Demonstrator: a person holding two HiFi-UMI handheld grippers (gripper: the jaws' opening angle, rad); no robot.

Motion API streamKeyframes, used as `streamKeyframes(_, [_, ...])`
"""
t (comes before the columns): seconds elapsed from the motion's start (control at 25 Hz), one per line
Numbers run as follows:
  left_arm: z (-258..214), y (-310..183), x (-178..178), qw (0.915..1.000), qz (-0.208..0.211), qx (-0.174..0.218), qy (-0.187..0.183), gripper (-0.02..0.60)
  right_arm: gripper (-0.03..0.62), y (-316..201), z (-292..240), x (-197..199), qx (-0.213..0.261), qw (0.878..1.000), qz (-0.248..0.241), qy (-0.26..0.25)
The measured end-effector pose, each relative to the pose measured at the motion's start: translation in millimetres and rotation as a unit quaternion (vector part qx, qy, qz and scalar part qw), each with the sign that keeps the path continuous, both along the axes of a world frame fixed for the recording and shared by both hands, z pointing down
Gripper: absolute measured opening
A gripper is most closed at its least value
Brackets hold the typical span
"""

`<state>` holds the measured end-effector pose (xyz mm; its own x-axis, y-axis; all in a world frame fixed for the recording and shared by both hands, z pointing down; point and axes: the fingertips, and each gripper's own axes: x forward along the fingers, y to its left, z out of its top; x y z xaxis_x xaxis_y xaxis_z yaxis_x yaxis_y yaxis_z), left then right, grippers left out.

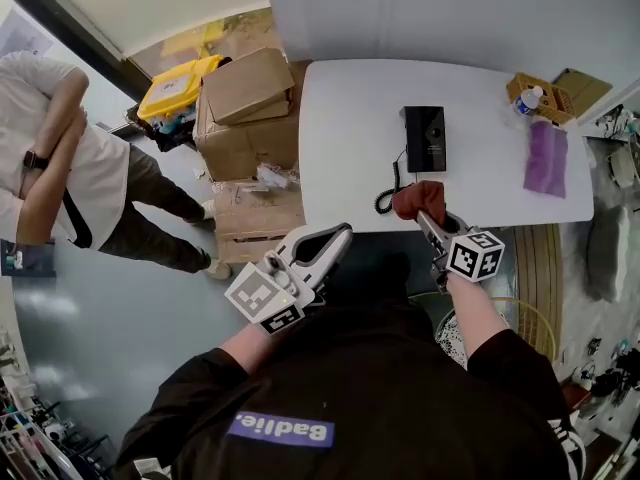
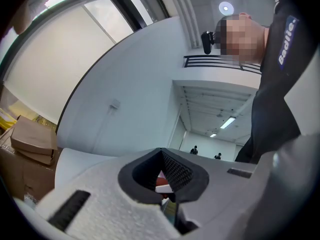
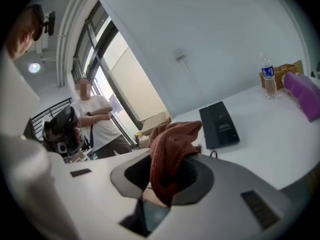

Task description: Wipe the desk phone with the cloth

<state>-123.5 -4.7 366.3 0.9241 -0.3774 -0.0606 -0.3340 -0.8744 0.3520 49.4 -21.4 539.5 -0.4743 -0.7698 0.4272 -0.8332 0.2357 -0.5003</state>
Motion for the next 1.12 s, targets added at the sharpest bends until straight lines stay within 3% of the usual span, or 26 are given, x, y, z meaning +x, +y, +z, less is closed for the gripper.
streamKeyframes(0.32, [-13.0,14.8,-11.3,0.9995,-0.028,0.004,0.013,0.006,0.094,30.6,-91.4,-73.1,0.071,0.992,-0.079,-0.06])
streamKeyframes(0.6, [-19.5,24.8,-3.0,0.9988,-0.046,0.008,0.011,0.006,0.094,45.3,-165.8,-97.0,0.141,0.977,-0.13,-0.094])
streamKeyframes(0.84, [-24.2,22.6,-1.8,0.9976,-0.067,0.011,0.01,0.006,0.094,51.5,-184.7,-111.4,0.174,0.966,-0.175,-0.072])
streamKeyframes(1.12, [-22.9,25.1,5.1,0.9971,-0.075,0.012,0.009,0.006,0.094,54.6,-193.6,-110.1,0.202,0.959,-0.191,-0.058])
